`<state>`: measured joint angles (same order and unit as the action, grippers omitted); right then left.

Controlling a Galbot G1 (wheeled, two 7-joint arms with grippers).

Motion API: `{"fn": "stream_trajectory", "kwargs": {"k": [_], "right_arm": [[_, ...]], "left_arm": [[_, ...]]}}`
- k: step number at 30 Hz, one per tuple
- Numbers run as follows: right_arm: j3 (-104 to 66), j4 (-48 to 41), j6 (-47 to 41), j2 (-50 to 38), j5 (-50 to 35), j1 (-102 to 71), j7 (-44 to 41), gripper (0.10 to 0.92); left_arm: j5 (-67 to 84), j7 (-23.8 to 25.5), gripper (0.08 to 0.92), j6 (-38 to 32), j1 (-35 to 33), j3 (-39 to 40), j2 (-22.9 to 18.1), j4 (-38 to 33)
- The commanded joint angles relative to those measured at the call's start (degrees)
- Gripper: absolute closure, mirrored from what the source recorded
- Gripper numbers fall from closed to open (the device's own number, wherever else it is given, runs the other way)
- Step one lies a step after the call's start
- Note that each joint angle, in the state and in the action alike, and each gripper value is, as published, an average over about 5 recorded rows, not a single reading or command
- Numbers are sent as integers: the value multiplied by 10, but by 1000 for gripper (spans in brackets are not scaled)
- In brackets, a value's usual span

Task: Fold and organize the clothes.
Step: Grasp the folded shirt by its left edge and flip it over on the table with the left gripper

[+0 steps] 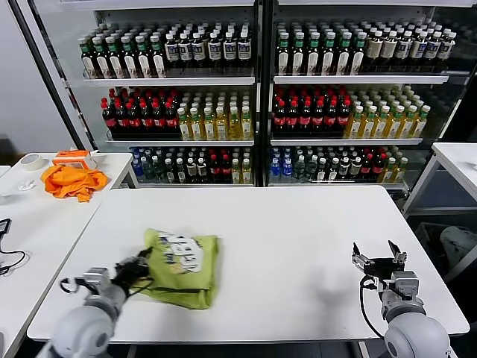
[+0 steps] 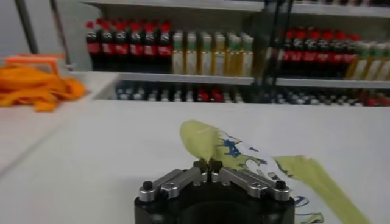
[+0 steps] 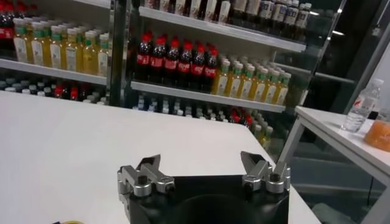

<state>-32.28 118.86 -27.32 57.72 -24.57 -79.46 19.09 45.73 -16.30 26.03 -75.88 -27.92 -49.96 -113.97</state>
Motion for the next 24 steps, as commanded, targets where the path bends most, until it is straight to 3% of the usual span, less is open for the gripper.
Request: {"fn": "stream_trajectory", "kwargs": {"k": [1, 5, 9, 12, 17, 21, 24], "right_arm": [[-5, -4, 5, -2, -1, 10, -4, 203], [-3, -5, 7, -2, -4, 18, -6, 203], [-5, -4, 11, -6, -4, 13, -8, 203], [-12, 0, 14, -11, -3, 7, -10, 203], [-16, 15, 12, -12, 5, -6, -7, 203], [-7, 38, 7, 5, 37, -23, 1, 203], [-9, 42, 6, 2, 43, -24, 3, 203]], "left_arm": [[71, 49, 911, 72, -126, -290, 161, 4], [98, 74, 911, 72, -148, -315, 201, 17], [160, 33, 911, 72, -96, -234, 201, -11], [182, -10, 911, 72, -21, -117, 154, -47], [213, -66, 911, 72, 58, 62, 6, -135], [151, -47, 911, 71, 30, 129, -74, -181], [96, -25, 911, 71, 31, 125, -91, -177]]}}
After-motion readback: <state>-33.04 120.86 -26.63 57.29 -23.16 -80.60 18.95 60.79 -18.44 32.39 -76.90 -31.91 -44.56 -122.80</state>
